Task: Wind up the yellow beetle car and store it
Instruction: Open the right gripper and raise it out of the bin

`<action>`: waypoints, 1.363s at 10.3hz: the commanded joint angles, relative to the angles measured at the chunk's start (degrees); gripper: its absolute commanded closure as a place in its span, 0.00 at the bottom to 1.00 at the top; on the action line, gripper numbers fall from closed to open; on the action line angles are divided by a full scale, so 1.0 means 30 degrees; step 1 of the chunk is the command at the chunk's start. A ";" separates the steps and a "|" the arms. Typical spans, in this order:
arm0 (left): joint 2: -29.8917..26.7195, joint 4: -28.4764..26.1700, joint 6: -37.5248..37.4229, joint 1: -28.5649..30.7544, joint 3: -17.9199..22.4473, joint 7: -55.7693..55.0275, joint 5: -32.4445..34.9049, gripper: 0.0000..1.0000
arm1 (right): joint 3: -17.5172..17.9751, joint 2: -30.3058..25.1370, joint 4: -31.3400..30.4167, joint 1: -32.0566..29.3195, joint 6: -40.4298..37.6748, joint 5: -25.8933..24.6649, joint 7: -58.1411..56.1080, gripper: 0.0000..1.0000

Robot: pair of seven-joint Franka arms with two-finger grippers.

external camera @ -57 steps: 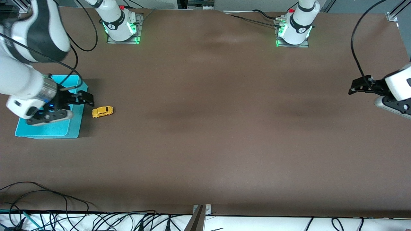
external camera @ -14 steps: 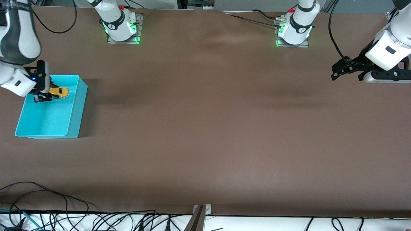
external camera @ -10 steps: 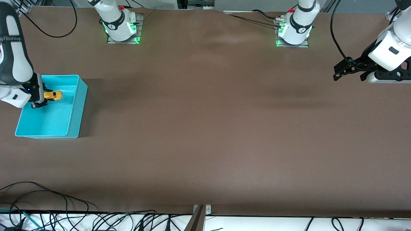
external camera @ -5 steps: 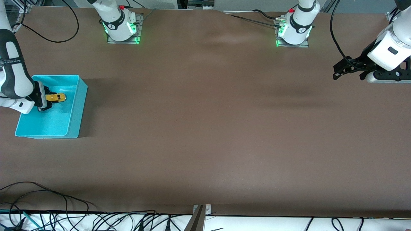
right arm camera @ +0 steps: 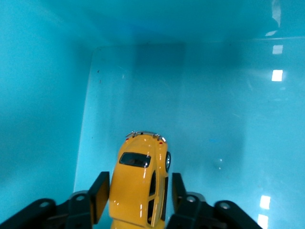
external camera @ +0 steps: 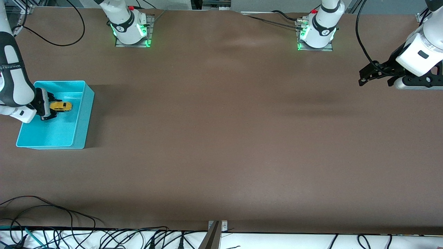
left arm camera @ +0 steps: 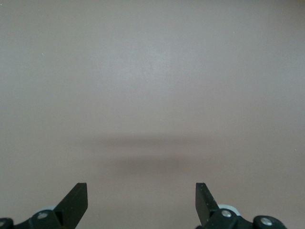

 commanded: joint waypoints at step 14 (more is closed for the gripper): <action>-0.0088 0.0117 -0.0304 0.0217 -0.0160 -0.0024 -0.0366 0.00 | 0.1457 -1.2421 -0.0308 0.7466 -0.5385 0.0579 2.4713 0.00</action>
